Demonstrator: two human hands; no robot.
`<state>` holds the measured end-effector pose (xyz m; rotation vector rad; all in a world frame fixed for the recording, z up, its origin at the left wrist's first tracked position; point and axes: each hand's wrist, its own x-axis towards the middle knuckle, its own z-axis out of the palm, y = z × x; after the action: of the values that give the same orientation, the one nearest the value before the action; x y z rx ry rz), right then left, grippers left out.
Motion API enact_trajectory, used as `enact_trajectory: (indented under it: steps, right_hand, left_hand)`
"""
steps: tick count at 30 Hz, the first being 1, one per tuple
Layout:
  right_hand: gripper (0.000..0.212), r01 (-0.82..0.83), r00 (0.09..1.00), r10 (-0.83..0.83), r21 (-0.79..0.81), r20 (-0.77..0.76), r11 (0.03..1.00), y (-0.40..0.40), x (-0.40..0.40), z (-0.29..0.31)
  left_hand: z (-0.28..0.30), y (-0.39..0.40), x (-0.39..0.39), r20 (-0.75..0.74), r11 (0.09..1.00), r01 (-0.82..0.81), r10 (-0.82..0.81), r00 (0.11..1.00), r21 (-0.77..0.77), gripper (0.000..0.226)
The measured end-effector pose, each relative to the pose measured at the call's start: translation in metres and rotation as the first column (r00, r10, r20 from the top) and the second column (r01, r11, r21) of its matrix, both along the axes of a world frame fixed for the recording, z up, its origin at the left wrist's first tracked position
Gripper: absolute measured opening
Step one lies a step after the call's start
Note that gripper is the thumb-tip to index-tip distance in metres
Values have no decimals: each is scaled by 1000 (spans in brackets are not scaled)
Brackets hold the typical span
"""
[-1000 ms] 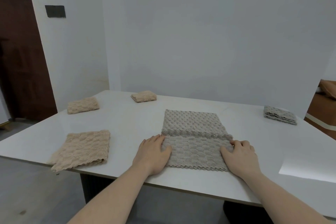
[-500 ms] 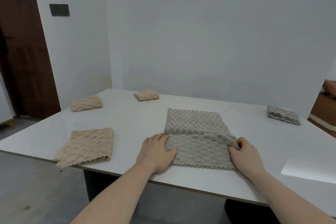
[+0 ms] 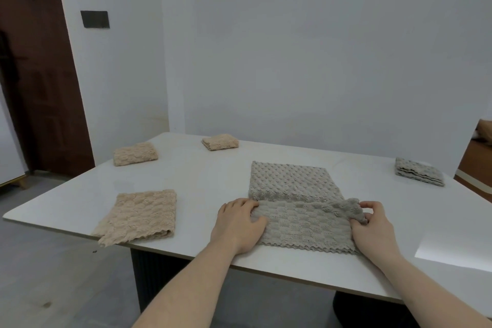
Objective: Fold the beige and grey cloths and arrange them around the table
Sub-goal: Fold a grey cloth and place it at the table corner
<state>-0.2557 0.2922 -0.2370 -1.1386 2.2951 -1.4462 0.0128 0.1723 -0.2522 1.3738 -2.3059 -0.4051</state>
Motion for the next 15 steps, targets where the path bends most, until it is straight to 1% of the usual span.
enact_trajectory:
  steps: [3, 7, 11, 15]
  right_hand:
    - [34, 21, 997, -19, -31, 76, 999, 4, 2, 3]
    - [46, 45, 982, -28, -85, 189, 995, 3, 5, 15]
    - [45, -16, 966, 55, -155, 254, 988, -4, 16, 34]
    - [42, -92, 943, 135, -151, 305, 984, -16, 28, 58]
  left_hand:
    - [0, 0, 0, -40, 1000, 2, -2, 999, 6, 53]
    - [0, -2, 1, -77, 1000, 7, -7, 997, -3, 48]
    - [-3, -4, 2, -117, 1000, 11, -12, 993, -9, 46]
    - [-2, -3, 2, -169, 1000, 10, -11, 986, -9, 41]
